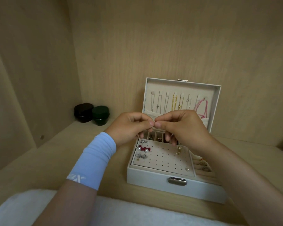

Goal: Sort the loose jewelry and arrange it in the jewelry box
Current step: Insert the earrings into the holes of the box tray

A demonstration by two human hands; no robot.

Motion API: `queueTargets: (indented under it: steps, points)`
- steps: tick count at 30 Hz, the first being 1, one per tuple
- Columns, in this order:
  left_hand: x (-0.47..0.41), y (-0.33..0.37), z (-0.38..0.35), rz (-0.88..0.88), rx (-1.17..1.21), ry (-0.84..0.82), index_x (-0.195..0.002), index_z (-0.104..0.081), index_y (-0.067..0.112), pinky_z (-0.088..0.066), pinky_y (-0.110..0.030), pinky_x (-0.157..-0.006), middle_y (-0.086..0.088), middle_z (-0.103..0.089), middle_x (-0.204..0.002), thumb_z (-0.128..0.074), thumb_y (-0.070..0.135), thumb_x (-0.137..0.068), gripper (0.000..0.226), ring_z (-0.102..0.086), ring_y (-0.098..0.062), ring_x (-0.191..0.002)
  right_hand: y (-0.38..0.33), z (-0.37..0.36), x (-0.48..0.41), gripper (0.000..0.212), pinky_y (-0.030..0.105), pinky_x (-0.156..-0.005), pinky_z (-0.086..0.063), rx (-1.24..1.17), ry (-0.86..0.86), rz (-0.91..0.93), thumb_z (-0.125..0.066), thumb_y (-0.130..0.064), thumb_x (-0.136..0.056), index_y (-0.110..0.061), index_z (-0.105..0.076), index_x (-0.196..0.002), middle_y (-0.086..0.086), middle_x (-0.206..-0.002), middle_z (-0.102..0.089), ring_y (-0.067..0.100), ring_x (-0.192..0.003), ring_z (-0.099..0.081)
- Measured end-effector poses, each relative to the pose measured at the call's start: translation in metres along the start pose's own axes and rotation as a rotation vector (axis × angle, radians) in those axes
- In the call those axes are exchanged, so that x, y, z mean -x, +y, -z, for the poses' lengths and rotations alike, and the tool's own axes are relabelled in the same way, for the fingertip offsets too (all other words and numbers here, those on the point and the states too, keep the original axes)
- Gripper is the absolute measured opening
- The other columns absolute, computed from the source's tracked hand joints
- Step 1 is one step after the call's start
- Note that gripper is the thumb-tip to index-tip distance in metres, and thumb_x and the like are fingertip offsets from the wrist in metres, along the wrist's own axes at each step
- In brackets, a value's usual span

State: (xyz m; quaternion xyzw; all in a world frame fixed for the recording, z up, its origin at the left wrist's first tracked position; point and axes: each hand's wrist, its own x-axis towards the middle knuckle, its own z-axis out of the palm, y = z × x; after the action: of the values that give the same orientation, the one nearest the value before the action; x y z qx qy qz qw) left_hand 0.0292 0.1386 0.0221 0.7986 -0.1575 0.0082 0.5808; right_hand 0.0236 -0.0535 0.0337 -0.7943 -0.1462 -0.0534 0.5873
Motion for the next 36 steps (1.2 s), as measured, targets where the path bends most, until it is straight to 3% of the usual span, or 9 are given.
queueTargets:
  steps: [3,7,14,20,24,27,30,33,36]
  points:
    - [0.000,-0.006,0.002,-0.023,-0.086,0.003,-0.092,-0.074,0.018,-0.050,-0.019,-0.064,0.003,-0.072,-0.077,-0.068,0.019,-0.091,0.007,-0.059,-0.007,-0.061,0.008,0.000,-0.002,0.006,0.021,-0.044,-0.045,0.174,0.052,0.067,-0.078,-0.014,-0.086,-0.017,-0.080,-0.091,0.001,-0.059,-0.068,0.006,-0.042,-0.055]
    - [-0.001,-0.014,0.005,-0.006,-0.177,0.053,-0.086,-0.076,0.020,-0.055,-0.023,-0.071,0.006,-0.074,-0.077,-0.071,0.021,-0.088,0.005,-0.058,-0.005,-0.060,0.019,-0.006,-0.001,0.013,0.004,-0.064,-0.044,0.604,-0.019,0.196,-0.076,-0.013,-0.085,-0.024,-0.082,-0.089,-0.016,-0.079,-0.074,-0.011,-0.069,-0.062]
    - [-0.002,-0.017,0.005,-0.012,-0.199,0.068,-0.083,-0.075,0.022,-0.047,-0.015,-0.068,0.012,-0.072,-0.073,-0.071,0.020,-0.088,0.007,-0.056,0.009,-0.055,0.018,-0.016,-0.004,0.015,0.011,-0.072,-0.049,0.858,-0.138,0.319,-0.074,-0.014,-0.085,-0.025,-0.082,-0.091,-0.013,-0.085,-0.076,0.000,-0.072,-0.065]
    - [-0.003,-0.018,0.006,-0.024,-0.216,0.065,-0.083,-0.075,0.023,-0.045,-0.017,-0.068,0.011,-0.071,-0.074,-0.071,0.022,-0.088,0.006,-0.055,0.010,-0.052,0.014,-0.017,-0.004,0.013,0.000,-0.067,-0.041,0.894,-0.190,0.350,-0.075,-0.015,-0.086,-0.025,-0.081,-0.090,-0.016,-0.081,-0.072,-0.011,-0.063,-0.056]
    - [-0.004,-0.019,0.006,-0.025,-0.218,0.066,-0.082,-0.075,0.024,-0.046,-0.018,-0.067,0.010,-0.071,-0.075,-0.072,0.022,-0.087,0.006,-0.056,0.009,-0.054,0.017,-0.018,-0.003,0.014,0.014,-0.072,-0.051,0.935,-0.202,0.368,-0.074,-0.015,-0.087,-0.027,-0.081,-0.089,-0.014,-0.084,-0.074,-0.003,-0.070,-0.061]
    - [-0.005,-0.019,0.005,-0.019,-0.196,0.072,-0.082,-0.073,0.025,-0.053,-0.026,-0.074,0.007,-0.073,-0.077,-0.073,0.025,-0.086,0.004,-0.064,0.000,-0.068,0.016,-0.017,-0.003,0.013,0.028,-0.075,-0.055,0.960,-0.240,0.339,-0.071,-0.021,-0.089,-0.030,-0.080,-0.089,-0.020,-0.085,-0.069,0.000,-0.076,-0.062]
    - [-0.004,-0.017,0.005,-0.019,-0.160,0.088,-0.085,-0.073,0.021,-0.057,-0.032,-0.078,0.004,-0.075,-0.081,-0.076,0.027,-0.084,0.006,-0.068,-0.011,-0.075,0.012,-0.010,-0.008,0.012,0.020,-0.076,-0.051,0.926,-0.322,0.244,-0.071,-0.028,-0.091,-0.034,-0.080,-0.097,-0.025,-0.087,-0.068,-0.006,-0.077,-0.061]
    - [-0.001,-0.013,0.006,-0.019,-0.093,0.071,-0.087,-0.075,0.017,-0.055,-0.024,-0.073,0.005,-0.076,-0.082,-0.075,0.027,-0.085,0.011,-0.061,-0.004,-0.062,0.007,-0.002,-0.011,0.013,0.012,-0.069,-0.044,0.773,-0.218,0.199,-0.070,-0.026,-0.092,-0.033,-0.080,-0.098,-0.022,-0.086,-0.073,-0.012,-0.072,-0.062]
    - [0.002,-0.006,0.003,-0.017,-0.036,0.050,-0.091,-0.075,0.018,-0.053,-0.022,-0.073,0.008,-0.076,-0.081,-0.071,0.029,-0.089,0.013,-0.057,-0.004,-0.057,-0.001,0.005,-0.008,0.010,0.013,-0.056,-0.040,0.588,-0.065,0.219,-0.072,-0.024,-0.091,-0.029,-0.078,-0.096,-0.023,-0.075,-0.070,-0.003,-0.051,-0.058]
